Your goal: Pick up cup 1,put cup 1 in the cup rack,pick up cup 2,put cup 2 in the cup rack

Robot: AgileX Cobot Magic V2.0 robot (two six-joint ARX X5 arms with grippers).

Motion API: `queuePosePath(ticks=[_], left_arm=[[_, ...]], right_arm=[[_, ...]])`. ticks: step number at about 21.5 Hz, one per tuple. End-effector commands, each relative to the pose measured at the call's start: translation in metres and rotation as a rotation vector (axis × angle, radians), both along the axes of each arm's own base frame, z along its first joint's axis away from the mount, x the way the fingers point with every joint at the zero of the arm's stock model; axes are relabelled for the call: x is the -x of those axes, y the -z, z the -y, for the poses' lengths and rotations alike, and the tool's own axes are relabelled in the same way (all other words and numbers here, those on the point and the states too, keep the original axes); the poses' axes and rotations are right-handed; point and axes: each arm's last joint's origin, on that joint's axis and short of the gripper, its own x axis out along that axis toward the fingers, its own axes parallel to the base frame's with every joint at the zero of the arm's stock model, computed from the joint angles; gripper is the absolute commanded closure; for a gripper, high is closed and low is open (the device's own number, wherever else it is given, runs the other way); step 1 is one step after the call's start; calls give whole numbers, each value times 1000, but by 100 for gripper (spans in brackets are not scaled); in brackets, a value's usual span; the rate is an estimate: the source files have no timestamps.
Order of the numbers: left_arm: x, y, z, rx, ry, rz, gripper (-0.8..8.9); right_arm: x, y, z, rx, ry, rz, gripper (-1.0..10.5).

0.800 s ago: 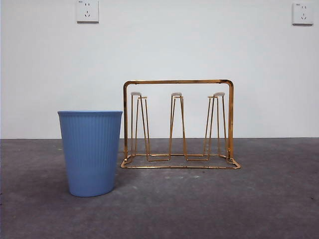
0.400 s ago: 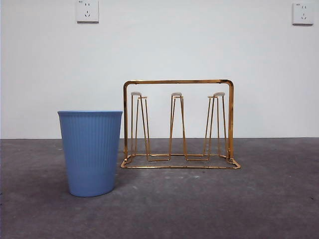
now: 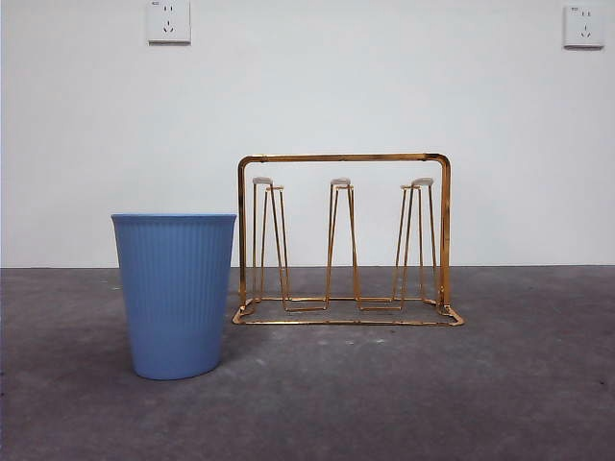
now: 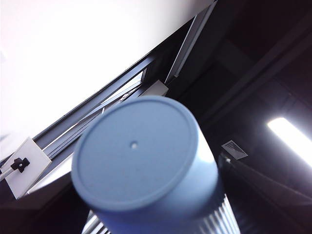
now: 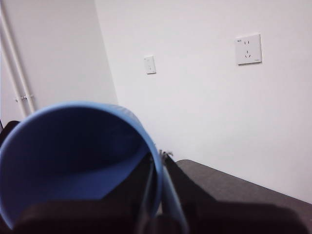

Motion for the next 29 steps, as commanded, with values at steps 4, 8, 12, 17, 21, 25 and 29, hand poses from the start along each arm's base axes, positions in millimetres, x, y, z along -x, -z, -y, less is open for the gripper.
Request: queuePosePath(ticks=[4, 8, 12, 17, 21, 25, 29], left_arm=[[0, 1, 2, -34, -22, 45, 822], [0, 1, 2, -43, -36, 58, 822], [0, 1, 1, -50, -44, 68, 821], [-5, 4, -1, -95, -55, 61, 821], [-11, 8, -3, -143, -83, 42, 821], [-16, 13, -3, -221, -119, 51, 821], [-21, 18, 1, -367, -181, 58, 821]], right_arm=[[-5, 8, -2, 36, 34, -49, 941], [-5, 11, -2, 56, 34, -77, 887], [-4, 13, -1, 66, 34, -91, 713], [3, 16, 5, 109, 53, -133, 718], [16, 21, 15, 193, 91, -161, 721], [34, 30, 30, 317, 153, -209, 726], [51, 40, 44, 425, 225, -286, 726]])
